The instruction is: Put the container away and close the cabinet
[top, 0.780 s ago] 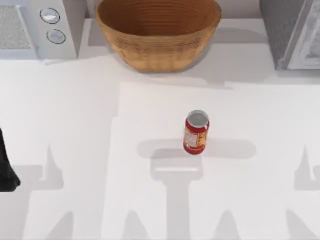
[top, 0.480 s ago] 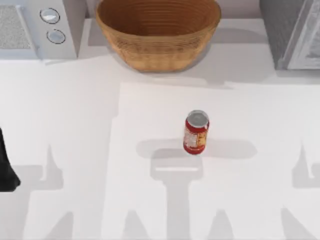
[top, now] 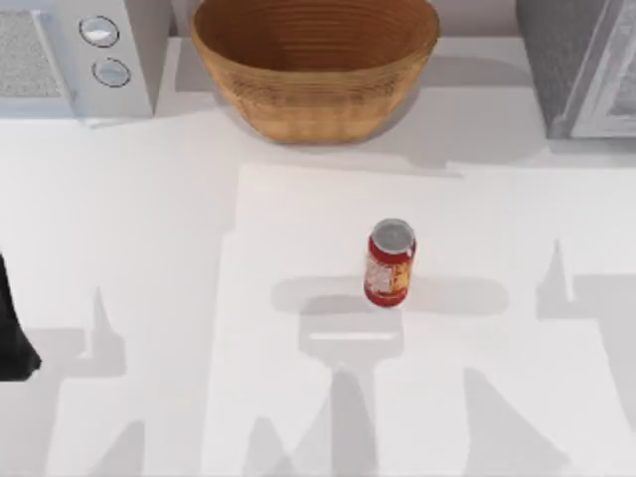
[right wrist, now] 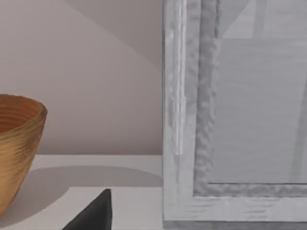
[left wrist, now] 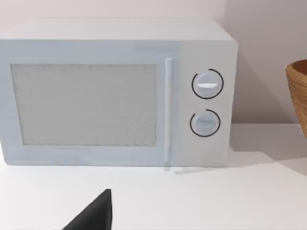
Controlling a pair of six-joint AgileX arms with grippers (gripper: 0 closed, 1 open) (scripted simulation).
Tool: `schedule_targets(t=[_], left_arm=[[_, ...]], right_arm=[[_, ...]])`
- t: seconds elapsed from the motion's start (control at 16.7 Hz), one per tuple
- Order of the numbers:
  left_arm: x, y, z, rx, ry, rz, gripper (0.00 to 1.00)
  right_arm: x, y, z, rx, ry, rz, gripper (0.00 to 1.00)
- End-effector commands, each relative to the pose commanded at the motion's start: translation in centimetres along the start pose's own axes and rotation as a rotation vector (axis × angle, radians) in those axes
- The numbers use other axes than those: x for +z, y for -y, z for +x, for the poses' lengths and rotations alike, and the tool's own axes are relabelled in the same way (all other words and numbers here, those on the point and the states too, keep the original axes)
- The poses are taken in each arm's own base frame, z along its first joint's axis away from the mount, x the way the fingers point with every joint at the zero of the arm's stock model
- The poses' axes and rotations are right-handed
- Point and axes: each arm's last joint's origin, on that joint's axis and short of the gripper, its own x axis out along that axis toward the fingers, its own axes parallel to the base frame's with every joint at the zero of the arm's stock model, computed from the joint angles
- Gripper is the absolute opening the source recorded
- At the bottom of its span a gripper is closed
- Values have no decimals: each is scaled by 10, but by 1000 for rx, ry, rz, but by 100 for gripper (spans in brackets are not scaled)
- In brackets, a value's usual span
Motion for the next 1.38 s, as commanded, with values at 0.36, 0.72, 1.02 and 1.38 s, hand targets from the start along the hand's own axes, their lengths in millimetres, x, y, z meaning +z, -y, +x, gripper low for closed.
schedule_targets(t=[0.36, 0.72, 1.02, 1.38], left_arm=[[0, 0, 0, 0, 0, 0, 100], [0, 0, 0, 0, 0, 0, 100], [0, 0, 0, 0, 0, 0, 100], [0, 0, 0, 0, 0, 0, 100]], right_arm=[[-8, -69, 57, -8, -12, -8, 100], [-75, -162, 78, -14, -17, -22, 100], [-147, -214, 57, -19, -13, -22, 100], [-194, -232, 33, -23, -6, -9, 100]])
